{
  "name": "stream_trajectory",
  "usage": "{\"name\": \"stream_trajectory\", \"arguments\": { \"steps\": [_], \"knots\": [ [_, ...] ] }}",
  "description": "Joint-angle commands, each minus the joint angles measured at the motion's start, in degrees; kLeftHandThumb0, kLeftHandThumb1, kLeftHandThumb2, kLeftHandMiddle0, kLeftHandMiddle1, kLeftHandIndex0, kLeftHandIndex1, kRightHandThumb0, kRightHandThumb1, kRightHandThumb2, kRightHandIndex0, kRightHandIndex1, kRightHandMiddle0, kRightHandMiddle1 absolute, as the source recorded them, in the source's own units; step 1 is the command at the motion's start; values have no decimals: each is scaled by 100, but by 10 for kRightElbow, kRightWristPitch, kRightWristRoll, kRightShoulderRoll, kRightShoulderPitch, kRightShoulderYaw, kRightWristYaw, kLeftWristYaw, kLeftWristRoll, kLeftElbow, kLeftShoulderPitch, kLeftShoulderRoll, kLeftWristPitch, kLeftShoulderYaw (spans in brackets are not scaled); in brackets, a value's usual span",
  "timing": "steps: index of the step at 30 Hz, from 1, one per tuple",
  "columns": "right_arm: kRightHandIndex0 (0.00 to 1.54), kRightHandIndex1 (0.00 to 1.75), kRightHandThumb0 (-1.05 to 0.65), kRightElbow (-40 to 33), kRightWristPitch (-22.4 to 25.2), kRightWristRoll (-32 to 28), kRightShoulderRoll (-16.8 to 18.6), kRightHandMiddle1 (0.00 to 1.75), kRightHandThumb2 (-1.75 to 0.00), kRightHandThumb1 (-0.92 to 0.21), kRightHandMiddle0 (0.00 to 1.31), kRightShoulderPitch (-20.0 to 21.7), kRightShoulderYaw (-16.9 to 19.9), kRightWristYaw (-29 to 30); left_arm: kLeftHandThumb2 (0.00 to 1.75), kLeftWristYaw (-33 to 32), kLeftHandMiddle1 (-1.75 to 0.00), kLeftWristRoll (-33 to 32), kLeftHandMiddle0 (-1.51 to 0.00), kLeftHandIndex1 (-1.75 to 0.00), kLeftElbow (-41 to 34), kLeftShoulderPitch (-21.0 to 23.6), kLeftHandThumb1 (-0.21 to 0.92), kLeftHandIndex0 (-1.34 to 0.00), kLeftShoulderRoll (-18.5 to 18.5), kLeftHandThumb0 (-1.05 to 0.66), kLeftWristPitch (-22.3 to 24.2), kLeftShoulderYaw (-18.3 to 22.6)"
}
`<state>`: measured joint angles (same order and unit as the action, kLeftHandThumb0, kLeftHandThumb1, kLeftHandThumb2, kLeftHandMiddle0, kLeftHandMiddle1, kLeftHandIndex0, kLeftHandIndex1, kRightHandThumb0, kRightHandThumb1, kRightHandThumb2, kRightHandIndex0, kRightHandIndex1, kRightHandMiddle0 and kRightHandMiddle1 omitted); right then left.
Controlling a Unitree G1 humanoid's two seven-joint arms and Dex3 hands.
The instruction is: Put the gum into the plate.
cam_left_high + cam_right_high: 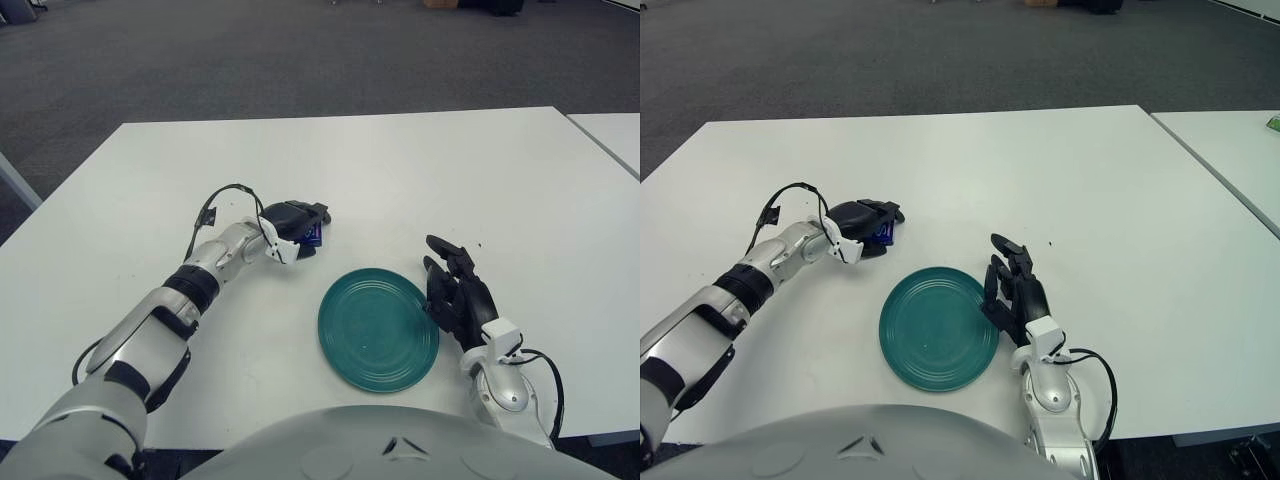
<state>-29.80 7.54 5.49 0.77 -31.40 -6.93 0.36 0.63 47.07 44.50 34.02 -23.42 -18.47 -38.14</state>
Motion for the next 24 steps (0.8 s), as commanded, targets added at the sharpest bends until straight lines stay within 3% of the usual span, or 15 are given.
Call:
{"name": "stream_trajectory", "arguments": {
  "steps": [1,3,4,5,7,10,14,24],
  "knots": [
    [29,0,-65,-5,-3,-8,-6,65,-93,-92,0,-58,11,2,77,2,-65,33,-30,-159,38,-28,66,-43,-3,-39,5,-30],
    [29,0,-64,0,-9,-9,-6,65,-93,-92,0,-56,14,3,80,-8,-78,27,-34,-160,27,-36,64,-45,-5,-39,8,-24],
    [29,0,-64,2,-11,-9,-7,66,-93,-92,0,-55,15,3,83,-11,-101,23,-37,-162,21,-39,61,-47,-6,-25,9,-22],
    [29,0,-64,4,-14,-9,-7,66,-93,-92,0,-54,16,4,85,-21,-110,15,-38,-163,15,-45,60,-48,-5,-20,9,-14],
    [29,0,-64,6,-18,-8,-7,68,-93,-92,0,-53,17,4,109,-34,-127,4,-58,-170,7,-54,40,-53,-2,-8,7,-4],
    [29,0,-64,8,-17,-11,-7,69,-93,-92,0,-50,20,3,126,-54,-131,-9,-74,-173,4,-63,26,-57,2,-3,-2,8],
    [29,0,-64,11,-17,-16,-6,70,-93,-92,0,-48,23,2,135,-77,-131,-17,-84,-174,11,-66,17,-60,9,-1,-12,15],
    [28,0,-63,22,-29,-27,-6,71,-92,-92,0,-43,27,0,141,-123,-150,-22,-81,-175,44,-63,17,-52,24,0,-34,25]
  ]
}}
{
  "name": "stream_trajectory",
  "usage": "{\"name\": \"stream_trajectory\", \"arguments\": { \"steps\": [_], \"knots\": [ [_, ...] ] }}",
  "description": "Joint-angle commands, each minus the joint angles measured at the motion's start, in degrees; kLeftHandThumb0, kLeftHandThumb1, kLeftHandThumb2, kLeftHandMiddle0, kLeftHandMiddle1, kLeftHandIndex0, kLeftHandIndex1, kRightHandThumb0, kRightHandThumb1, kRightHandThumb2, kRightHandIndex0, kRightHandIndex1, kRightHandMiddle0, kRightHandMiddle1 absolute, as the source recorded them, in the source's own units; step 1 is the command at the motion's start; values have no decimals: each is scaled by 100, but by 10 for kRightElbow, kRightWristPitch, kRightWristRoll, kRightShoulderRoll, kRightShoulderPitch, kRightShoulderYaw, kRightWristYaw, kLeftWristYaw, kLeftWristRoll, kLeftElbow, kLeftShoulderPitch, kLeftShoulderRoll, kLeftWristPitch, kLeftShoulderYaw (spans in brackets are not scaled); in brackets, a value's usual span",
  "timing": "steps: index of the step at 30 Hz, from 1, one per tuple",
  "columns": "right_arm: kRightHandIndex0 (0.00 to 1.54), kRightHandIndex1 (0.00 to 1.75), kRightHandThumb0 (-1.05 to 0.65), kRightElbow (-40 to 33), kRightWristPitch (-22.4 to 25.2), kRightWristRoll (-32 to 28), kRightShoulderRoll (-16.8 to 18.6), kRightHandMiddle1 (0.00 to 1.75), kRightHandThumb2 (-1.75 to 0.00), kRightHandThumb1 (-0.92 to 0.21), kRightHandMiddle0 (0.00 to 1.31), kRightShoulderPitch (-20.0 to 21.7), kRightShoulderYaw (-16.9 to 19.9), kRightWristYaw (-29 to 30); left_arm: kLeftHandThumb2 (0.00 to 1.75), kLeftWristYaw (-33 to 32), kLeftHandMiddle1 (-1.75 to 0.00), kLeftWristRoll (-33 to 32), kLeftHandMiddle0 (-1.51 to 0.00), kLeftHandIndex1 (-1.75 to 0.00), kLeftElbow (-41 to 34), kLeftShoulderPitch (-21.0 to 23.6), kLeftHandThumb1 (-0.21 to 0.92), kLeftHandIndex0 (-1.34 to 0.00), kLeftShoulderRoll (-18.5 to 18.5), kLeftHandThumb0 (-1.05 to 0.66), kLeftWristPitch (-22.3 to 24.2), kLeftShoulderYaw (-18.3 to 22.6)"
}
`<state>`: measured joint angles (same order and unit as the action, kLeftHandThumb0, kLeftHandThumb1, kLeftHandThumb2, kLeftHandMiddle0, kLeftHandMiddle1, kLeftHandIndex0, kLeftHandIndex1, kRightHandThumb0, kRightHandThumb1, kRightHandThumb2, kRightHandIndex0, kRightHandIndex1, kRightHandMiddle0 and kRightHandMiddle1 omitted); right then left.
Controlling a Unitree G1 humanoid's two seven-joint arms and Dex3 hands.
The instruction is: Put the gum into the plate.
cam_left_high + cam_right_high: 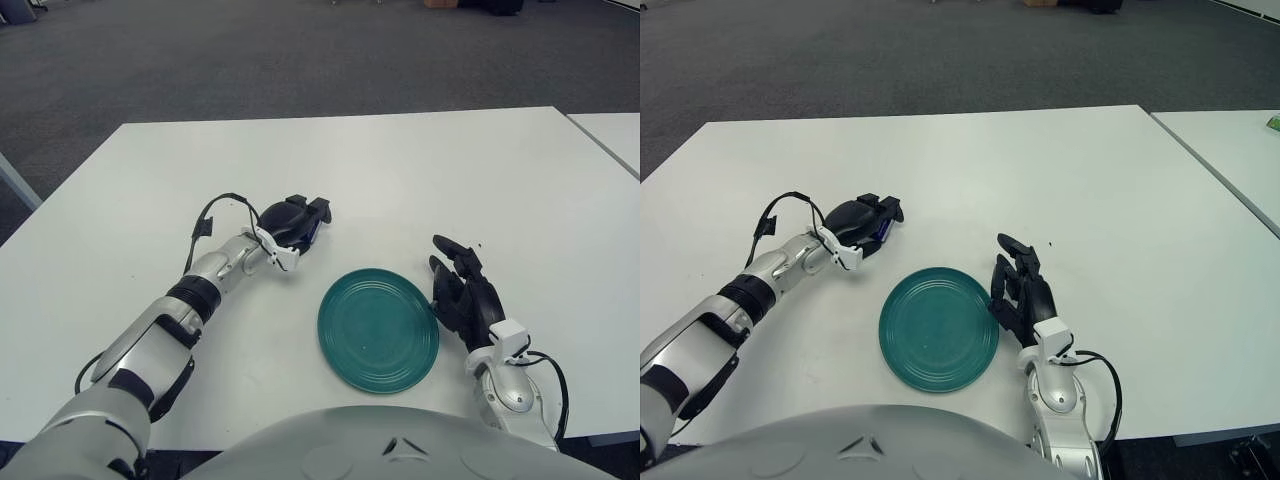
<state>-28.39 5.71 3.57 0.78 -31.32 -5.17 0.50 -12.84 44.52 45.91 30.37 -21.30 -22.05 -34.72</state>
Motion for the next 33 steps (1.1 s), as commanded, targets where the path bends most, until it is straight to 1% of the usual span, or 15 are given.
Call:
{"name": "stream_trajectory", "arguments": {
  "steps": [1,6,12,15,18,21,24,31,33],
  "knots": [
    [28,0,-63,8,-12,-8,-6,71,-92,-92,0,-44,9,-1,141,12,-152,2,-79,-175,31,-26,18,-51,2,0,1,-8],
    [28,0,-63,11,-14,-3,-7,71,-92,-92,0,-44,8,0,139,20,-156,-12,-76,-175,8,-24,20,-49,-6,0,-2,8],
    [28,0,-63,12,-12,1,-8,71,-92,-92,0,-41,7,1,137,5,-158,-18,-73,-175,-16,-28,23,-46,-10,0,-9,21],
    [28,0,-63,15,-14,2,-8,72,-92,-92,0,-39,8,2,136,12,-160,-29,-71,-175,-55,-33,25,-44,-21,0,-14,39],
    [28,0,-63,17,-14,-2,-6,72,-93,-92,0,-38,8,1,135,30,-162,-39,-70,-175,-91,-35,26,-43,-29,0,-11,54],
    [28,0,-63,17,-16,-3,-5,72,-93,-92,0,-38,6,1,135,60,-164,-53,-69,-175,-147,-40,27,-42,-34,0,3,73],
    [28,0,-63,19,-17,1,-6,71,-93,-92,0,-37,5,2,135,83,-164,-64,-69,-175,-185,-44,27,-42,-37,0,12,88],
    [27,0,-64,21,-19,13,-9,71,-93,-92,0,-36,2,5,137,130,-166,-96,-69,-175,-260,-56,26,-43,-33,0,26,118],
    [28,0,-64,20,-18,17,-10,71,-93,-92,0,-36,1,7,138,157,-167,-107,-69,-175,-305,-63,25,-43,-28,0,47,125]
  ]
}}
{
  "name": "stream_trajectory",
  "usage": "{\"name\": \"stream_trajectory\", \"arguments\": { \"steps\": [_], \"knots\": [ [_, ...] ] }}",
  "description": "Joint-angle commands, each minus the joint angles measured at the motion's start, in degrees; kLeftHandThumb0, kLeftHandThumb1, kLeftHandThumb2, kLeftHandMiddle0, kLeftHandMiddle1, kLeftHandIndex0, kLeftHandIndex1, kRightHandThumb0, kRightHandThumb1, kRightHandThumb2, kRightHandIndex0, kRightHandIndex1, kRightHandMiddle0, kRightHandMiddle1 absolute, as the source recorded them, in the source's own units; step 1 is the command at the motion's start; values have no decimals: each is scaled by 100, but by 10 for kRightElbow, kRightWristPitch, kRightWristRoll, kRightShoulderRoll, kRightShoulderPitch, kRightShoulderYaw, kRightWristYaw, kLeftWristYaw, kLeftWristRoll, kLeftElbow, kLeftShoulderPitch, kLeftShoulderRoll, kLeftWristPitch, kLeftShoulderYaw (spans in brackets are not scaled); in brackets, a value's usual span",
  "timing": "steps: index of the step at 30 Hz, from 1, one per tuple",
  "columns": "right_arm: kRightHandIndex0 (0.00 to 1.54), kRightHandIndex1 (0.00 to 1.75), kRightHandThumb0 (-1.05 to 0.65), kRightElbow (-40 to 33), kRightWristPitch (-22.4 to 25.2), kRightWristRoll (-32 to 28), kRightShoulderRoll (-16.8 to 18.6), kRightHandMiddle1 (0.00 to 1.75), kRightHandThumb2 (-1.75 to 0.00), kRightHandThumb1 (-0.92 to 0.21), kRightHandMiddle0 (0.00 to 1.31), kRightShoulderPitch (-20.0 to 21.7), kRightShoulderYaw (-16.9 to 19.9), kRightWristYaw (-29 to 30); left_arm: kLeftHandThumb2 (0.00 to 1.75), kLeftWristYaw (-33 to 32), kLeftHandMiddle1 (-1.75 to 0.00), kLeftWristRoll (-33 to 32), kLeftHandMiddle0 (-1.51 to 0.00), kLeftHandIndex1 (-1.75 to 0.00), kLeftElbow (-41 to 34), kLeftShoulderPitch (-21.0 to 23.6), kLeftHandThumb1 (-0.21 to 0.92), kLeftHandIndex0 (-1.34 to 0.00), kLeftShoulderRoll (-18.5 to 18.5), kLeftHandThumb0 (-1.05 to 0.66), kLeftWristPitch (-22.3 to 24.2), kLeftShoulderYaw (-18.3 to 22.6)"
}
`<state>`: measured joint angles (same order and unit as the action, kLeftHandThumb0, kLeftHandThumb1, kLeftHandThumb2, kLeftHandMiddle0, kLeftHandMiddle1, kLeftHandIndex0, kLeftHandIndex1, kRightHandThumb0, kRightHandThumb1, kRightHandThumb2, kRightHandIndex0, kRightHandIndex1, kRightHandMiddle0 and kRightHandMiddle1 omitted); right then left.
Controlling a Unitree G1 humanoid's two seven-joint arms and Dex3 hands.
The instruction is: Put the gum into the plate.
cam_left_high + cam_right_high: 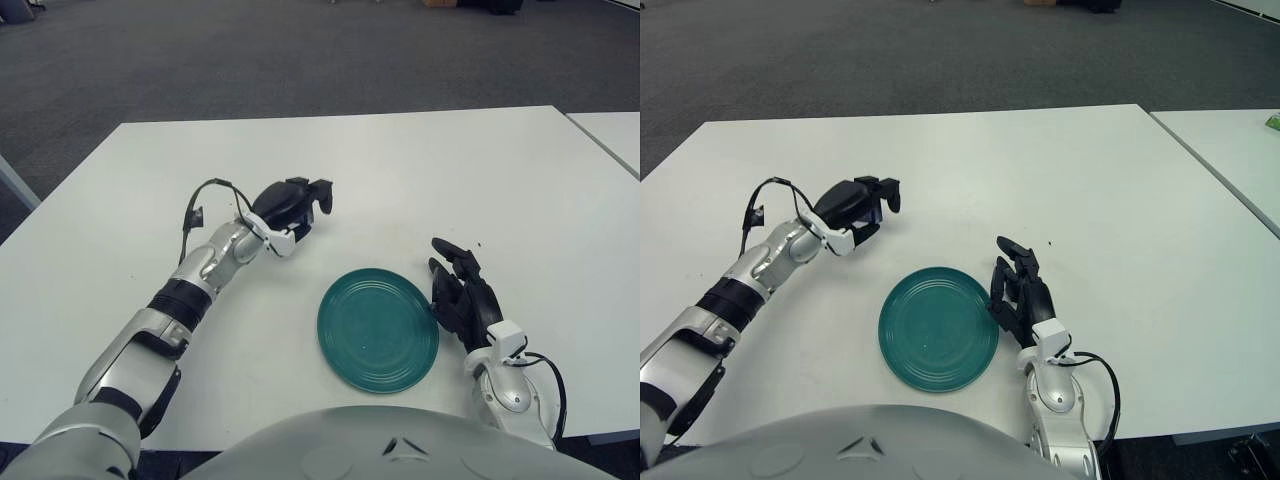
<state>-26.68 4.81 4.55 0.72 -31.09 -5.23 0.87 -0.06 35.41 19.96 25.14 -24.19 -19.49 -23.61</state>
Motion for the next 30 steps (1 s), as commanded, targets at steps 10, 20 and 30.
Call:
{"name": "stream_trajectory", "arguments": {
  "steps": [10,20,30],
  "knots": [
    [29,1,-64,-1,-6,14,-7,70,-93,-92,0,-42,-2,5,140,109,-170,-57,-68,-175,-231,-77,24,-44,13,0,79,37],
    [30,1,-64,-7,1,26,-7,70,-93,-92,0,-43,-10,10,152,147,-174,-62,-72,-170,-357,-126,13,-57,33,0,85,29],
    [32,2,-65,4,-13,31,-4,70,-92,-92,0,-42,-17,19,167,229,-175,-87,-81,-173,-489,-180,1,-65,42,0,113,-10]
  ]
}}
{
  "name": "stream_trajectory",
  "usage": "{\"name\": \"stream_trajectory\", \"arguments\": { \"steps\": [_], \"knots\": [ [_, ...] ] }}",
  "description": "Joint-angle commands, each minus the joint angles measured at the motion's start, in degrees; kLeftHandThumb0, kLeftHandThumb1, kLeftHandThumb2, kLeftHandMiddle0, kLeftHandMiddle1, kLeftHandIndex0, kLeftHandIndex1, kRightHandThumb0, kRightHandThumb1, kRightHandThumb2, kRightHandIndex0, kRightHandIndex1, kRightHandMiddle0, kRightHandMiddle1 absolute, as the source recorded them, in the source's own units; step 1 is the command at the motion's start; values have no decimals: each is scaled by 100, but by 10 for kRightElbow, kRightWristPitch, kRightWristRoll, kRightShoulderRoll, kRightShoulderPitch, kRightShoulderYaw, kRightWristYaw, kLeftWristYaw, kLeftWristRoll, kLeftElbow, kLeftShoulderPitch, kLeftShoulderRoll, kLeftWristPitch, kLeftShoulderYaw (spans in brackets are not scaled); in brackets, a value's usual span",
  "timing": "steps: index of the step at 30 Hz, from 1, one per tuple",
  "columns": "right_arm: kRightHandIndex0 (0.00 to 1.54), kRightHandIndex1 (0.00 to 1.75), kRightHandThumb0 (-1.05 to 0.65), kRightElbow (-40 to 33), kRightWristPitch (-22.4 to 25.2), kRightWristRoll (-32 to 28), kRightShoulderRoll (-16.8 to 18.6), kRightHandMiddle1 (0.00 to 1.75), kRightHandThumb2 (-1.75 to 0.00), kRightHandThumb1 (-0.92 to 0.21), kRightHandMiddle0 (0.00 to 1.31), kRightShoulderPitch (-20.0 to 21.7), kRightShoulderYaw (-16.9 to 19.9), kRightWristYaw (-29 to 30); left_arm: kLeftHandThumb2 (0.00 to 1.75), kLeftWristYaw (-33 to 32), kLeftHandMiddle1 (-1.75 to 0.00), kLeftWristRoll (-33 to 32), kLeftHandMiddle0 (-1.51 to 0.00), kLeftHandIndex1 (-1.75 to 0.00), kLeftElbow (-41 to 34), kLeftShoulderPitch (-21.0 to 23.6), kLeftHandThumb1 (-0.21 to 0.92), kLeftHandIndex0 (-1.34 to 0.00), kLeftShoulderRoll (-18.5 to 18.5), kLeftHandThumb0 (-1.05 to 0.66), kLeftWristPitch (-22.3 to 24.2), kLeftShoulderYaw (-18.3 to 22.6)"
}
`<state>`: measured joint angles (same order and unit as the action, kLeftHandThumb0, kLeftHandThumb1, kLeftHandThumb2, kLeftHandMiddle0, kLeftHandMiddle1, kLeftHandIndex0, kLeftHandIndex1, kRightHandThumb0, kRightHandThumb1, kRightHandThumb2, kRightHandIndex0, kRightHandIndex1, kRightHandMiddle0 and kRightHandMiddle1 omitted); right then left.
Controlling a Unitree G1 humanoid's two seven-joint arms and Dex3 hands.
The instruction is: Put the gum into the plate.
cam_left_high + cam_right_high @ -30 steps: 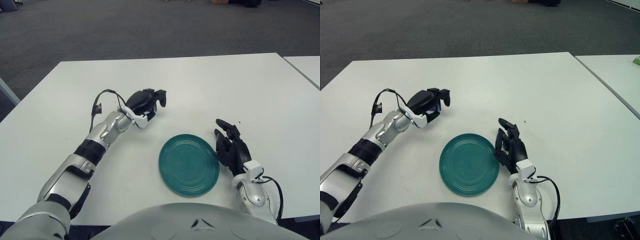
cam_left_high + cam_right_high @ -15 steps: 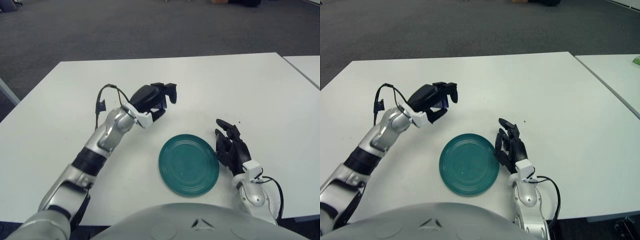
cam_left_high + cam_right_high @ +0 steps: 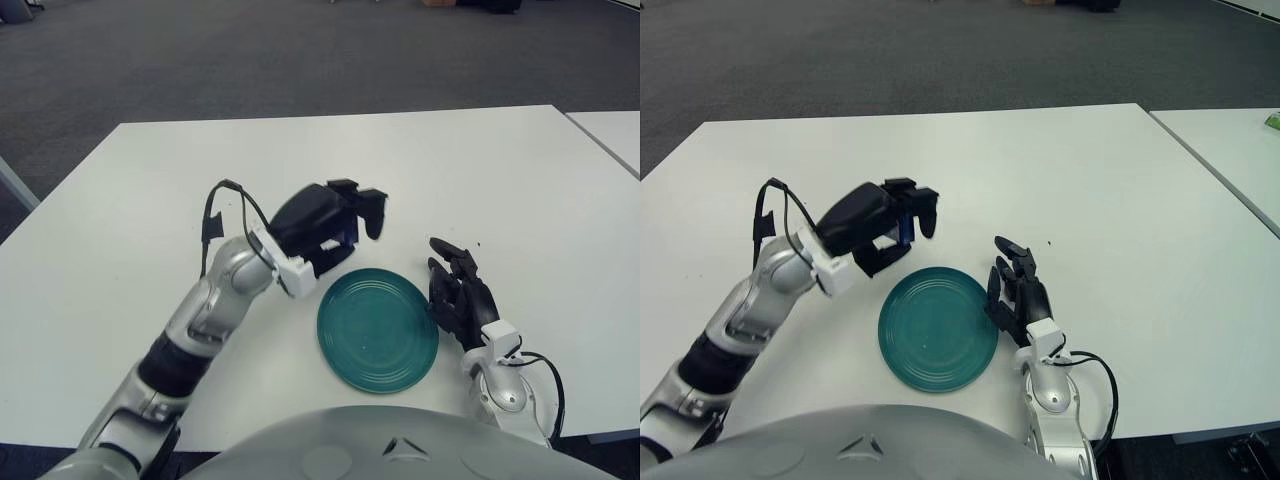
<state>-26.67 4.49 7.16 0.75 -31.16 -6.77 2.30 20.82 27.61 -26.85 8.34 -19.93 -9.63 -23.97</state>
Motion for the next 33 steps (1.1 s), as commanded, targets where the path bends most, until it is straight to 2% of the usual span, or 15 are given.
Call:
{"name": "stream_trajectory", "arguments": {
  "steps": [1,6,10,15,22,24,28,30,33],
  "knots": [
    [32,2,-65,3,-13,5,-6,70,-92,-92,0,-43,-2,4,168,28,-175,-8,-82,-174,-31,-19,0,-65,0,0,18,-15],
    [30,1,-63,-11,-12,11,-13,71,-92,-92,0,-45,-9,-2,166,65,-174,-7,-81,-174,-81,-43,2,-63,-4,0,30,-40],
    [31,1,-62,-13,-9,22,-19,73,-92,-92,0,-42,-10,-3,168,90,-173,-4,-83,-175,-114,-81,0,-64,-6,0,45,-74],
    [31,1,-62,-7,-1,28,-15,72,-93,-92,0,-32,-4,1,168,146,-173,-35,-84,-175,-157,-91,-1,-64,2,0,130,-86],
    [30,0,-65,-3,3,36,-2,69,-92,-92,0,-30,-3,16,168,163,-172,-34,-85,-175,-62,-61,0,-63,2,0,125,-112],
    [30,0,-66,-7,10,38,-3,69,-91,-92,0,-33,-5,16,167,167,-173,-28,-85,-167,-40,-57,-1,-68,-2,0,115,-122],
    [29,0,-64,-23,31,33,-4,69,-92,-92,0,-35,-9,9,157,173,-174,-22,-78,-169,-33,-56,9,-57,-12,0,110,-128],
    [28,0,-63,-28,39,27,-3,69,-93,-92,0,-35,-8,7,146,169,-173,-16,-73,-169,-25,-61,18,-49,-17,0,101,-130],
    [27,0,-62,-28,44,19,3,69,-94,-92,0,-30,-6,9,123,156,-169,0,-55,-167,0,-71,35,-47,-27,0,83,-137]
  ]
}}
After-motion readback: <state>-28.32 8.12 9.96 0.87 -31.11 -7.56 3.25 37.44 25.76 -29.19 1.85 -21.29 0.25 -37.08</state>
